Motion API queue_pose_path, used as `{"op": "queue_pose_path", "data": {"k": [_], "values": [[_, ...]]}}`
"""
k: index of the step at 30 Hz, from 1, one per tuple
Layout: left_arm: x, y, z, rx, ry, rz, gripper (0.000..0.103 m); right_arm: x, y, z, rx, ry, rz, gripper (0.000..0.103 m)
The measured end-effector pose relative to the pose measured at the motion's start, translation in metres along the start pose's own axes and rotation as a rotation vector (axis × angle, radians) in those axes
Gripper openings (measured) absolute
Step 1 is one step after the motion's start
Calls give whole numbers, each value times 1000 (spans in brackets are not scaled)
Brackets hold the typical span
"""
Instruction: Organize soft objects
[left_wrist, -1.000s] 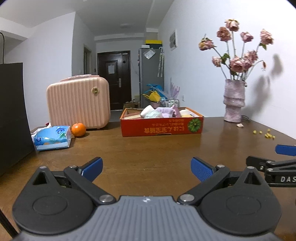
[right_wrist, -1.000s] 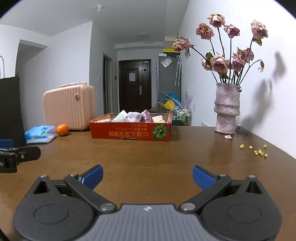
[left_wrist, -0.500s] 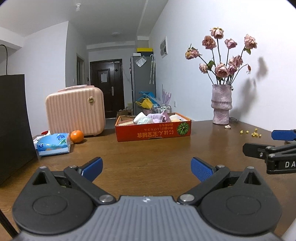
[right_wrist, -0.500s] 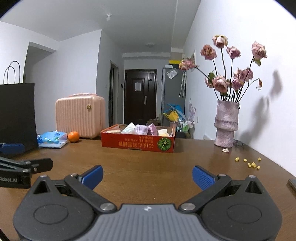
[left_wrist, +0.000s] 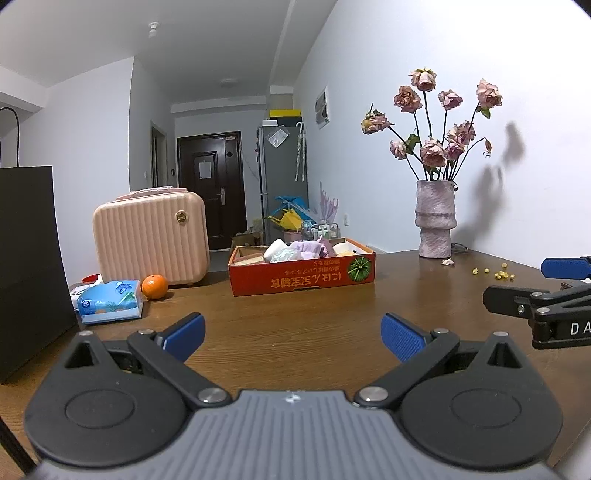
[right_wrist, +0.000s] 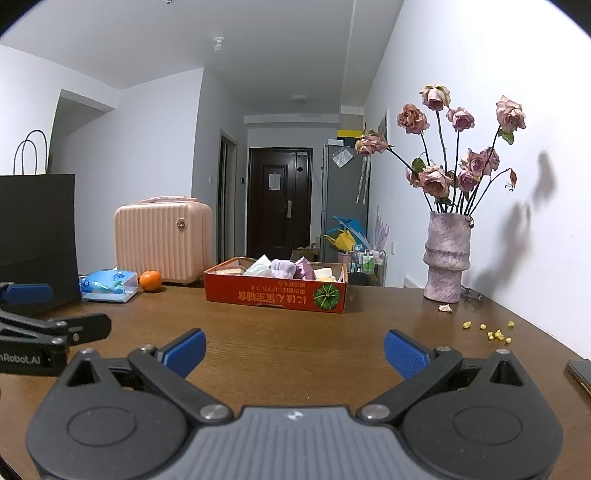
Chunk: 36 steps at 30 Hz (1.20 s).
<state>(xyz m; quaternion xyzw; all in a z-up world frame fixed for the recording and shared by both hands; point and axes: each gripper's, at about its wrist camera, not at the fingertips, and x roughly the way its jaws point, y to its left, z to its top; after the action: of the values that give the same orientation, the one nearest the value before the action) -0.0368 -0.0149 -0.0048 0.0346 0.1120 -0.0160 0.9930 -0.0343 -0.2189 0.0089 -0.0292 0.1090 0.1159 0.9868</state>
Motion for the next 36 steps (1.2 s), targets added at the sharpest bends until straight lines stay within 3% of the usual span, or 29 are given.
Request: {"op": "queue_pose_path", "data": {"k": [36], "values": [[-2,-1,-2,0,-5,-1,103,-4,3,3,-7,-6,-1,103]]}}
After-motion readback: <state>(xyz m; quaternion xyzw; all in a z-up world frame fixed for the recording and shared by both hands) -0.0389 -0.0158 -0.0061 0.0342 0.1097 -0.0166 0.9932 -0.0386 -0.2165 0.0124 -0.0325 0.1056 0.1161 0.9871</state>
